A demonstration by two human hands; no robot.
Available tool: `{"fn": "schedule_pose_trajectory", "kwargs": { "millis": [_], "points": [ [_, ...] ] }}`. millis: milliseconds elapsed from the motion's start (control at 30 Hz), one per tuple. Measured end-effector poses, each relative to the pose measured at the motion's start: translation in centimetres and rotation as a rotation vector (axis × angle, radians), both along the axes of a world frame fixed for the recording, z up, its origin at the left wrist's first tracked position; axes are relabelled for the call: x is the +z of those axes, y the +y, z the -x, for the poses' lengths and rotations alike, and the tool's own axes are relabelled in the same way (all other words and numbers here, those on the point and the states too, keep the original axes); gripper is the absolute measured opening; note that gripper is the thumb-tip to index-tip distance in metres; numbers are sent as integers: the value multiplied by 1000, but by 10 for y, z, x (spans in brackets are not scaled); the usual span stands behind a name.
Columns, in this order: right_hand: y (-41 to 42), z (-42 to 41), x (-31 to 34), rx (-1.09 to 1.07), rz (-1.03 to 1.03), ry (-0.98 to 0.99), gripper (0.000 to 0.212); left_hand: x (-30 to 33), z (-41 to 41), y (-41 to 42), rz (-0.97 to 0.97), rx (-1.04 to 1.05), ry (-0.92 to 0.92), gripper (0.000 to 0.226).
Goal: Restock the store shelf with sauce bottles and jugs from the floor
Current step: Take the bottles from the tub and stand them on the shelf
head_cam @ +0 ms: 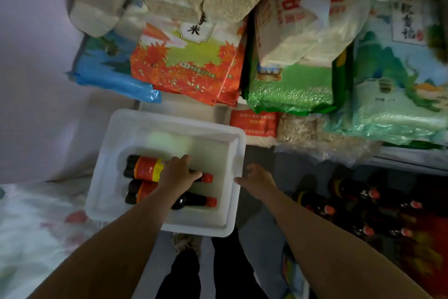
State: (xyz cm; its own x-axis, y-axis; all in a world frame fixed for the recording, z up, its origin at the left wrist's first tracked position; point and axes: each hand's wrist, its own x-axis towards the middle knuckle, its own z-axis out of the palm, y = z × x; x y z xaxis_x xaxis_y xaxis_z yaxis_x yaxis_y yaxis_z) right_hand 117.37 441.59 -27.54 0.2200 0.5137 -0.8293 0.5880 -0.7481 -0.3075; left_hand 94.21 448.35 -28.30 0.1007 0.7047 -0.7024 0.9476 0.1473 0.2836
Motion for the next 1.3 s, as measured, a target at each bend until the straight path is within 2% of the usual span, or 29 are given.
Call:
{"fn": "schedule_pose_trajectory", "kwargs": {
  "millis": [67,167,367,500,633,733,900,1033,1133,1300],
  "points": [
    [4,-3,-18,-1,0,8,47,-25,-3,-3,-19,-44,25,59],
    [5,-4,-36,-58,11,23,30,-56,-9,-5,-80,-187,125,55],
    [7,-9,-49,-17,7,39,31,-79,-21,-3,-30,-352,313,48],
    [5,-8,-52,-28,0,25,30,-84,-25,-5,-5,-459,362,48],
    [5,-6,-51,-28,-8,-5,28,-90,-20,-3,-23,-603,369,38],
    [3,-3,-50,-49,-13,-15,27,-78,-16,8,-25,-609,287,45],
    [-3,8,-29,-126,-26,-62,30,-18,17,41,-116,-459,58,45],
    [-9,31,15,-113,-115,-58,63,49,44,62,-129,-254,-216,43],
    [-12,48,54,-188,-187,87,69,103,48,70,-168,-125,-364,41],
    [-4,74,137,-175,-306,385,88,217,33,70,-92,-60,-719,19]
  ]
}}
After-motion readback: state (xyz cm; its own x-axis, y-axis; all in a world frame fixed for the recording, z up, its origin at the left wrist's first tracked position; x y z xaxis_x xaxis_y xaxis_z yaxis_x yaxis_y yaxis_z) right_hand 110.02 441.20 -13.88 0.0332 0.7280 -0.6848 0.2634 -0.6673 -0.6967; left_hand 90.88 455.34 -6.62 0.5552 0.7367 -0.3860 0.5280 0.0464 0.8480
